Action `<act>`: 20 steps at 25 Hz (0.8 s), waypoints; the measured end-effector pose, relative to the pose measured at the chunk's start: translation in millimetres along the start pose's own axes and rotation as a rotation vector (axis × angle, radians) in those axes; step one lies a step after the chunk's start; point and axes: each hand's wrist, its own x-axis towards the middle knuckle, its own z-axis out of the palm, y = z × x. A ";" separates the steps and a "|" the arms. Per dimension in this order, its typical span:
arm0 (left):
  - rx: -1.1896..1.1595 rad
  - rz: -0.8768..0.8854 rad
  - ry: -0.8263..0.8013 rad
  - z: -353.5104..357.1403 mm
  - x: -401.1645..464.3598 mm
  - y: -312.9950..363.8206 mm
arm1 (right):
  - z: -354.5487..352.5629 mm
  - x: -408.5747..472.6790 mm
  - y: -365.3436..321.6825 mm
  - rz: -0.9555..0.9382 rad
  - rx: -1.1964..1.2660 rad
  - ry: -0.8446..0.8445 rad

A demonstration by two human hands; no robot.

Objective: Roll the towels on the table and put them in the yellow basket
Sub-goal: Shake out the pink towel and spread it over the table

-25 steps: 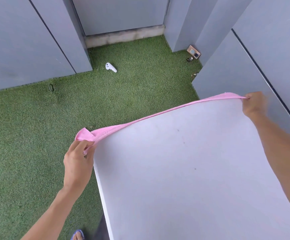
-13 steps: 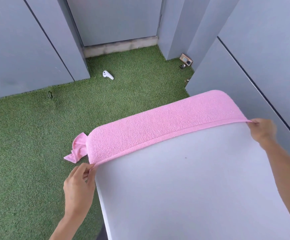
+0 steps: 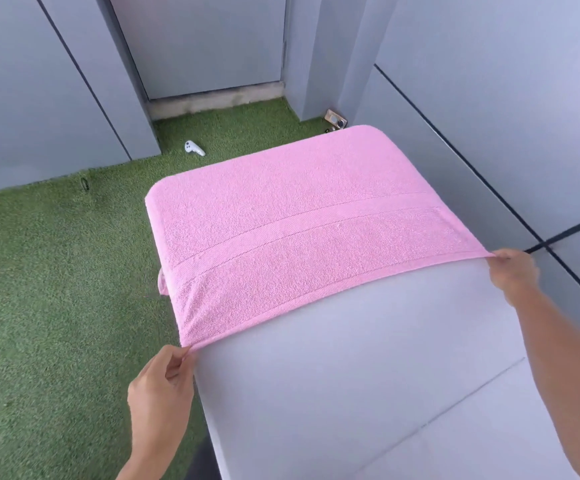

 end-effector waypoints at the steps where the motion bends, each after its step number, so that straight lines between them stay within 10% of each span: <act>1: 0.001 -0.015 -0.001 0.3 -19.1 -0.1 | -6.9 -7.3 15.1 0.015 0.030 0.004; 20: 0.038 -0.153 0.078 15.9 -370.0 -8.3 | -103.8 -108.7 288.5 -0.120 0.092 -0.037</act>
